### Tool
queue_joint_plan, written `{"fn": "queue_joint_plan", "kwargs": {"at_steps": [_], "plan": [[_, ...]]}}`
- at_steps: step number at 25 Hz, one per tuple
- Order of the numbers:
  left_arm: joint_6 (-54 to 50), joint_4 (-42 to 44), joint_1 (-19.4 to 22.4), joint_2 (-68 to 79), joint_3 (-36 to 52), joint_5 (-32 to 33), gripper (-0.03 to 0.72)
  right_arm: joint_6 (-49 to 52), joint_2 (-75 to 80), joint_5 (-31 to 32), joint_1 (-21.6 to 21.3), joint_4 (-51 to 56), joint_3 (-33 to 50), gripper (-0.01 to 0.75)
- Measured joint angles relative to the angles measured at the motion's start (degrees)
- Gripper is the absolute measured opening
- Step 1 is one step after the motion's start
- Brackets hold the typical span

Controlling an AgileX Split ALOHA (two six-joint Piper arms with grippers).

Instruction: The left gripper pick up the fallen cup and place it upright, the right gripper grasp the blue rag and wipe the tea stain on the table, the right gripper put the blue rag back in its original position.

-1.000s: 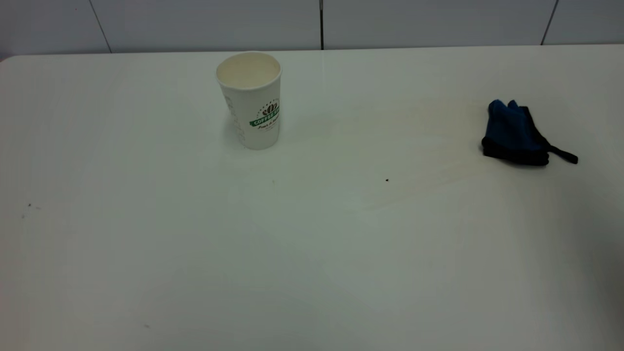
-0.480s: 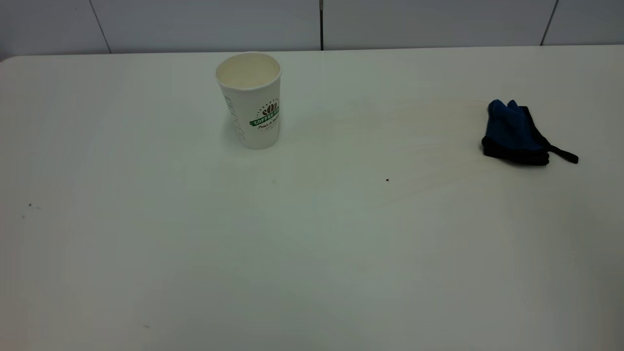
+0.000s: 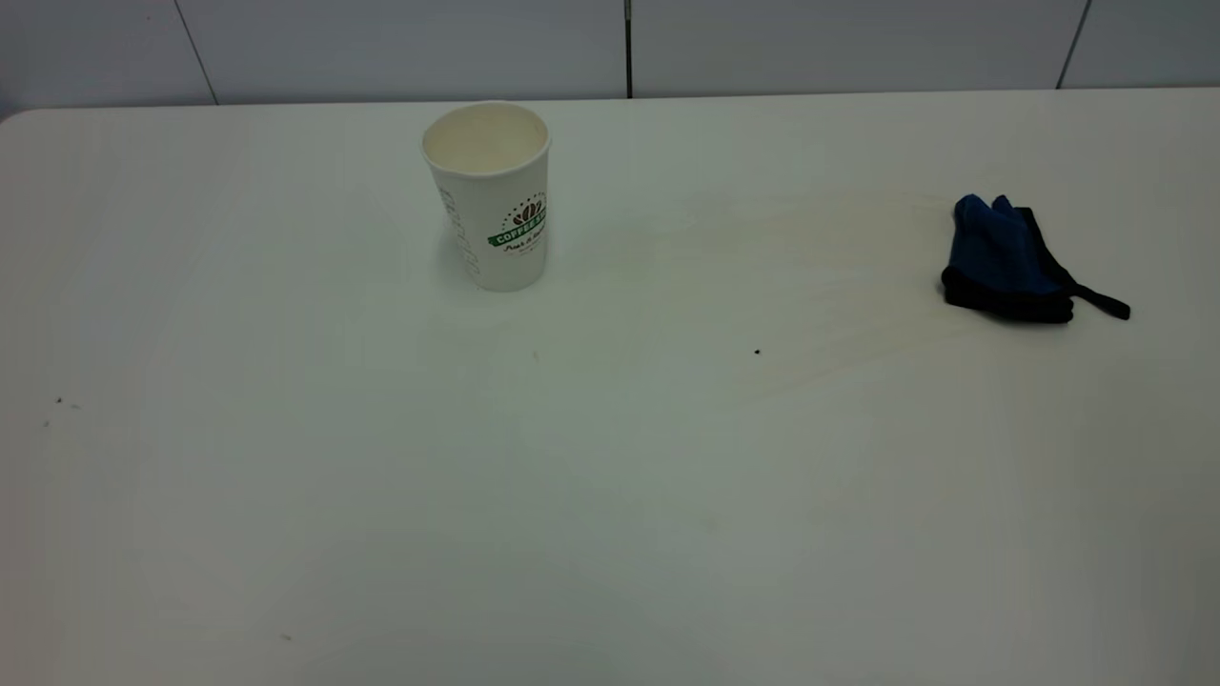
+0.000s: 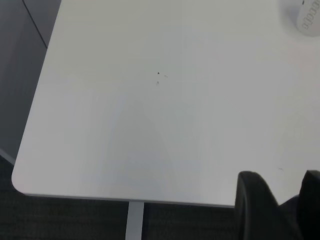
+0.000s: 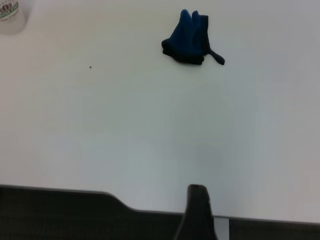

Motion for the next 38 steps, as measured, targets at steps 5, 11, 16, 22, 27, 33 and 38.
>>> {"fn": "queue_joint_plan", "kwargs": {"at_steps": [5,11,16,22,27,33,38], "plan": [[0.0,0.0,0.0,0.0,0.0,0.0,0.241,1.3,-4.0,-1.2,0.0,-0.3,6.0,0.667],[0.0,0.0,0.0,0.0,0.0,0.0,0.241,1.4,-5.5,-6.1,0.0,-1.0,8.5,0.662],[0.0,0.0,0.0,0.0,0.0,0.0,0.241,1.7,-7.4,-6.7,0.0,-1.4,9.3,0.657],[0.0,0.0,0.0,0.0,0.0,0.0,0.241,1.7,-9.1,-6.7,0.0,-1.4,9.3,0.638],[0.0,0.0,0.0,0.0,0.0,0.0,0.241,1.7,-9.1,-6.7,0.0,-1.3,9.3,0.583],[0.0,0.0,0.0,0.0,0.0,0.0,0.241,1.7,-9.1,-6.7,0.0,-1.2,9.3,0.476],[0.0,0.0,0.0,0.0,0.0,0.0,0.241,1.7,-9.1,-6.7,0.0,-1.2,9.3,0.394]]}}
